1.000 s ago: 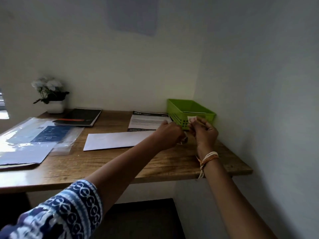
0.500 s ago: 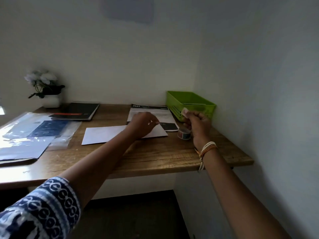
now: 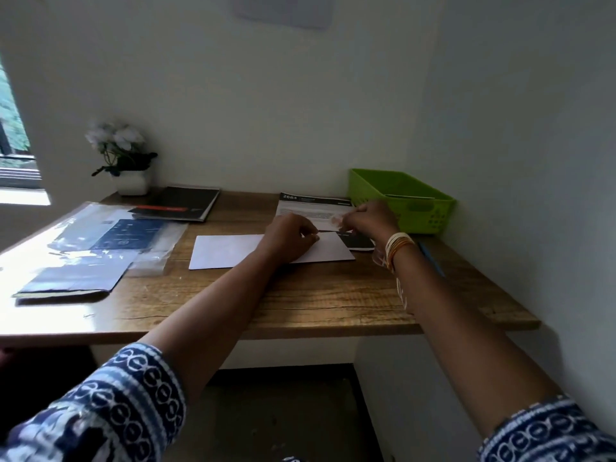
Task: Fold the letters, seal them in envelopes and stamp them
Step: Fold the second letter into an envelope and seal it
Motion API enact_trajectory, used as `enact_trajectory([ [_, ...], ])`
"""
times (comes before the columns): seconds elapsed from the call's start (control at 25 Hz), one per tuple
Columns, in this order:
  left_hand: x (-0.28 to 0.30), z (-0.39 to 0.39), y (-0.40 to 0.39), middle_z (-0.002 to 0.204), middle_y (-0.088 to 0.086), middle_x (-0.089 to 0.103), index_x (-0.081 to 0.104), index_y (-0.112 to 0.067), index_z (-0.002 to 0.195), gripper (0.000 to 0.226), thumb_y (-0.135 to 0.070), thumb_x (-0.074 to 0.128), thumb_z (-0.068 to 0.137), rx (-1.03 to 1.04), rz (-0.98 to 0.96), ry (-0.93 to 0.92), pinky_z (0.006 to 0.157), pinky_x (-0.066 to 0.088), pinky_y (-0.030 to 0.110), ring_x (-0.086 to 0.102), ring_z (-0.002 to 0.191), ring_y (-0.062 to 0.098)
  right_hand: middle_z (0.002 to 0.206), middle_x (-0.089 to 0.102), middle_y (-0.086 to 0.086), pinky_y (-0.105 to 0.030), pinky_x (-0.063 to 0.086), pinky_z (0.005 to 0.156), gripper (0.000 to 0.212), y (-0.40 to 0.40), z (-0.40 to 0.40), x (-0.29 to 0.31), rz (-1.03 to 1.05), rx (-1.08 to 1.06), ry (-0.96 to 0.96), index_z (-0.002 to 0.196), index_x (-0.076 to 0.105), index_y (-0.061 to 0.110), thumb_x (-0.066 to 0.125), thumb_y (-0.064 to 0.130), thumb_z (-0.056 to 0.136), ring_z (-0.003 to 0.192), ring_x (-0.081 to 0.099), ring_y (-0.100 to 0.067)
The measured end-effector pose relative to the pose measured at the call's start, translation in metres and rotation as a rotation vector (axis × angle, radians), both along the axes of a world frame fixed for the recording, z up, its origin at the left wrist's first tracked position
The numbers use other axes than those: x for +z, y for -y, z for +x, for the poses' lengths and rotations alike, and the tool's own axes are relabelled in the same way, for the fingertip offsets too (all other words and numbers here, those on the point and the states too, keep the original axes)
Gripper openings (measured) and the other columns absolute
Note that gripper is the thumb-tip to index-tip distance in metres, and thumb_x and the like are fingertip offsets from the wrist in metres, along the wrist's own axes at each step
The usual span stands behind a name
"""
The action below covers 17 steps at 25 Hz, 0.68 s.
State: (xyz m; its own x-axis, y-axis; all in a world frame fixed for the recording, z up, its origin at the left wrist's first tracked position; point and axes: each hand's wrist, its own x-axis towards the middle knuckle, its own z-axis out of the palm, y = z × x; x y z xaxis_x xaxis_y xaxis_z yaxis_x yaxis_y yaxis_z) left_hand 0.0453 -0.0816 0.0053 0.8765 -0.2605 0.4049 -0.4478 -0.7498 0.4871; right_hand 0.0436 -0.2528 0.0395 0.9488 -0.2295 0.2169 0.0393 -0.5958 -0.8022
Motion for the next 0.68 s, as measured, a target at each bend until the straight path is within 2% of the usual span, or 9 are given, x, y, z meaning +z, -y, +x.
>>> enact_trajectory([
  [0.08,-0.002,0.003,0.001,0.113,0.003,0.069,0.068,-0.017,0.112,0.027,-0.026,0.066,0.087,0.005,0.035,-0.035,0.091,0.052,0.041,0.061,0.101,0.016,0.059,0.068,-0.010,-0.023,0.046,0.051,0.015,-0.003,0.007,0.005,-0.082,-0.019,-0.131,0.078,0.074,-0.003,0.075,0.007,0.066,0.052,0.063,-0.019],
  [0.16,-0.003,0.005,0.005,0.113,0.001,0.068,0.066,-0.019,0.115,0.030,-0.028,0.065,0.087,-0.001,0.063,-0.061,0.092,0.051,0.041,0.060,0.102,0.016,0.041,0.061,-0.006,-0.015,0.041,0.037,0.008,-0.005,0.011,0.012,-0.046,0.023,-0.267,0.077,0.066,-0.009,0.067,-0.002,0.075,0.033,0.057,-0.012],
  [0.2,-0.006,0.006,0.005,0.113,0.001,0.067,0.065,-0.020,0.115,0.030,-0.028,0.065,0.086,0.001,0.071,-0.054,0.092,0.051,0.042,0.061,0.103,0.016,0.034,0.056,-0.005,-0.013,0.037,0.031,0.007,-0.008,0.013,0.013,-0.034,0.056,-0.313,0.074,0.061,-0.007,0.063,-0.004,0.081,0.026,0.052,-0.010],
  [0.28,-0.006,0.010,0.004,0.112,-0.001,0.068,0.066,-0.022,0.115,0.030,-0.028,0.065,0.085,0.018,0.065,-0.033,0.091,0.051,0.041,0.061,0.103,0.017,0.030,0.050,-0.004,-0.010,0.033,0.029,0.020,-0.012,0.018,0.015,-0.061,0.071,-0.331,0.065,0.056,-0.002,0.059,-0.002,0.085,0.020,0.044,-0.010],
  [0.36,-0.008,0.013,0.003,0.112,-0.003,0.068,0.066,-0.023,0.114,0.029,-0.028,0.065,0.085,0.043,0.066,-0.024,0.091,0.051,0.041,0.061,0.102,0.016,0.038,0.053,-0.007,-0.009,0.032,0.031,0.025,-0.014,0.024,0.016,-0.099,0.071,-0.344,0.061,0.056,0.000,0.060,0.000,0.085,0.022,0.044,-0.011],
  [0.48,-0.008,0.016,0.006,0.116,-0.003,0.067,0.065,-0.026,0.114,0.027,-0.028,0.062,0.087,0.037,0.089,-0.028,0.096,0.046,0.045,0.059,0.108,0.017,0.056,0.053,-0.009,-0.014,0.033,0.039,0.026,-0.012,0.033,0.009,-0.166,0.075,-0.397,0.059,0.055,0.004,0.062,0.004,0.085,0.041,0.046,-0.017],
  [0.6,-0.009,0.015,0.010,0.120,-0.003,0.065,0.063,-0.030,0.117,0.028,-0.027,0.059,0.090,0.014,0.121,-0.030,0.101,0.040,0.048,0.056,0.114,0.017,0.063,0.053,-0.006,-0.023,0.041,0.054,0.025,-0.010,0.041,0.002,-0.222,0.119,-0.393,0.061,0.053,0.011,0.063,0.005,0.084,0.055,0.047,-0.015],
  [0.68,-0.008,0.015,0.009,0.119,-0.003,0.065,0.061,-0.030,0.116,0.026,-0.027,0.059,0.090,0.002,0.107,-0.028,0.101,0.039,0.049,0.056,0.114,0.018,0.069,0.053,-0.002,-0.020,0.042,0.054,0.023,-0.010,0.046,-0.002,-0.192,0.137,-0.386,0.066,0.051,0.014,0.059,0.003,0.085,0.059,0.049,-0.011],
])
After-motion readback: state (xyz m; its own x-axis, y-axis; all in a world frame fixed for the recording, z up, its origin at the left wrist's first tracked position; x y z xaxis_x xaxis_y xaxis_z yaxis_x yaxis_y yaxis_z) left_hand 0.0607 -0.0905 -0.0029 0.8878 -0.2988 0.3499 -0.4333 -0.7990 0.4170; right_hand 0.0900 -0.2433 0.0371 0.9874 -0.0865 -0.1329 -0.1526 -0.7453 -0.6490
